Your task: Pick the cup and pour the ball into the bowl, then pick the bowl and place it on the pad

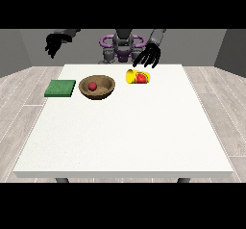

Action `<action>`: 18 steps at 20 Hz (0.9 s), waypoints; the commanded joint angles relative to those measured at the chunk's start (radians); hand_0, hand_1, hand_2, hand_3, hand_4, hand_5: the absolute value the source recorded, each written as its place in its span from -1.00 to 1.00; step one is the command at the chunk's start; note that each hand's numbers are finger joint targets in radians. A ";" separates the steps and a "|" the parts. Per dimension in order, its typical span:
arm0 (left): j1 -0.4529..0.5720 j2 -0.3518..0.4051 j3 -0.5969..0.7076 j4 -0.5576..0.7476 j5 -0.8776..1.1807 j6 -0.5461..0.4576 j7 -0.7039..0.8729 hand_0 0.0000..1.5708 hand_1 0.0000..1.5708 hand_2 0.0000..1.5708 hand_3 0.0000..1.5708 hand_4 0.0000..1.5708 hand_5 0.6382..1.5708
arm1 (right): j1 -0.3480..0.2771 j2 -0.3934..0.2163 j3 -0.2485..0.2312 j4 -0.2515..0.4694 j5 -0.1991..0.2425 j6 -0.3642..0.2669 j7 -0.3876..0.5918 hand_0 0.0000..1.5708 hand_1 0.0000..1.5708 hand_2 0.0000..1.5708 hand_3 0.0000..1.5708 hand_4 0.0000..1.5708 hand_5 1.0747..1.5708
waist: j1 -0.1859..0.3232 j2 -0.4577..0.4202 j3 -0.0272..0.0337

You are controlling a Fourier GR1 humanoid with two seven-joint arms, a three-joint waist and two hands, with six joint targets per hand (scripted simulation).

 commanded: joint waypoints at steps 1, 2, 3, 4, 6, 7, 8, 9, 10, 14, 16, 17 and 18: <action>0.107 -0.031 0.048 -0.123 0.380 0.045 -0.096 -1.00 -1.00 -1.00 -1.00 0.08 0.84 | -0.054 0.032 0.023 -0.017 0.000 -0.012 -0.014 -1.00 -1.00 -1.00 -0.86 -0.25 0.97 | -0.027 0.107 -0.0093; 0.132 -0.032 0.041 -0.149 0.463 0.037 -0.140 -1.00 -1.00 -1.00 -1.00 0.07 0.82 | -0.060 0.040 0.031 -0.025 -0.003 -0.004 -0.018 -1.00 -1.00 -1.00 -0.77 -0.26 0.98 | -0.037 0.126 -0.0057; 0.164 -0.032 0.040 -0.167 0.544 0.025 -0.181 -1.00 -1.00 -1.00 -1.00 0.09 0.80 | -0.057 0.041 0.038 -0.038 0.007 -0.008 -0.023 -1.00 -1.00 -1.00 -0.71 -0.26 0.98 | -0.047 0.138 -0.0040; 0.196 -0.032 -0.007 -0.216 0.607 0.009 -0.245 -1.00 -1.00 -1.00 -1.00 0.11 0.80 | -0.074 0.053 0.032 -0.022 0.023 -0.047 -0.041 -1.00 -1.00 -1.00 -0.67 -0.26 0.98 | -0.005 0.154 0.0006; 0.245 -0.033 -0.010 -0.258 0.724 -0.027 -0.353 -1.00 -1.00 -1.00 -1.00 0.13 0.77 | -0.069 0.071 0.042 -0.037 0.036 -0.075 -0.039 -1.00 -1.00 -1.00 -0.77 -0.27 0.99 | 0.009 0.158 0.0068; 0.236 -0.033 -0.012 -0.286 0.776 -0.064 -0.369 -1.00 -1.00 -1.00 -1.00 0.14 0.76 | -0.077 0.066 0.049 -0.023 0.049 -0.081 -0.033 -1.00 -1.00 -1.00 -1.00 -0.27 0.98 | 0.028 0.168 0.0097; 0.275 -0.033 -0.039 -0.289 0.813 -0.067 -0.421 -1.00 -1.00 -1.00 -1.00 0.15 0.76 | -0.108 0.079 0.038 -0.031 0.045 -0.115 -0.046 -1.00 -1.00 -1.00 -1.00 -0.31 0.99 | 0.037 0.182 0.0109; 0.328 -0.033 -0.051 -0.292 0.818 -0.080 -0.484 -1.00 -1.00 -1.00 -1.00 0.15 0.75 | -0.062 0.107 0.055 -0.027 0.082 -0.129 -0.097 -1.00 -1.00 -1.00 -1.00 -0.35 0.98 | 0.055 0.187 0.0126; 0.315 -0.033 -0.027 -0.310 0.817 -0.144 -0.507 -1.00 -1.00 -1.00 -1.00 0.15 0.74 | -0.076 0.081 0.019 0.017 0.062 -0.119 -0.108 -1.00 -1.00 -1.00 -1.00 -0.36 0.98 | 0.090 0.207 0.0146; 0.359 -0.014 -0.004 -0.313 0.829 -0.207 -0.532 -1.00 -1.00 -1.00 -1.00 0.15 0.73 | -0.062 0.114 0.040 0.132 0.077 -0.093 -0.203 -1.00 -1.00 -1.00 -1.00 -0.35 0.99 | 0.062 0.179 0.0162; 0.399 -0.022 0.004 -0.279 0.841 -0.219 -0.585 -1.00 -1.00 -1.00 -1.00 0.16 0.73 | -0.098 0.128 0.065 0.158 0.106 -0.141 -0.189 -1.00 -1.00 -1.00 -1.00 -0.34 1.00 | 0.059 0.168 0.0159; 0.363 -0.025 0.012 -0.309 0.829 -0.204 -0.578 -1.00 -1.00 -1.00 -1.00 0.17 0.73 | -0.087 0.133 0.049 0.215 0.105 -0.109 -0.289 -1.00 -1.00 -1.00 -1.00 -0.36 1.00 | 0.058 0.207 0.0163; 0.356 -0.033 -0.027 -0.355 0.812 -0.184 -0.519 -1.00 -1.00 -1.00 -1.00 0.17 0.72 | -0.124 0.123 0.034 0.284 0.098 -0.113 -0.297 -1.00 -1.00 -1.00 -1.00 -0.41 1.00 | 0.072 0.200 0.0166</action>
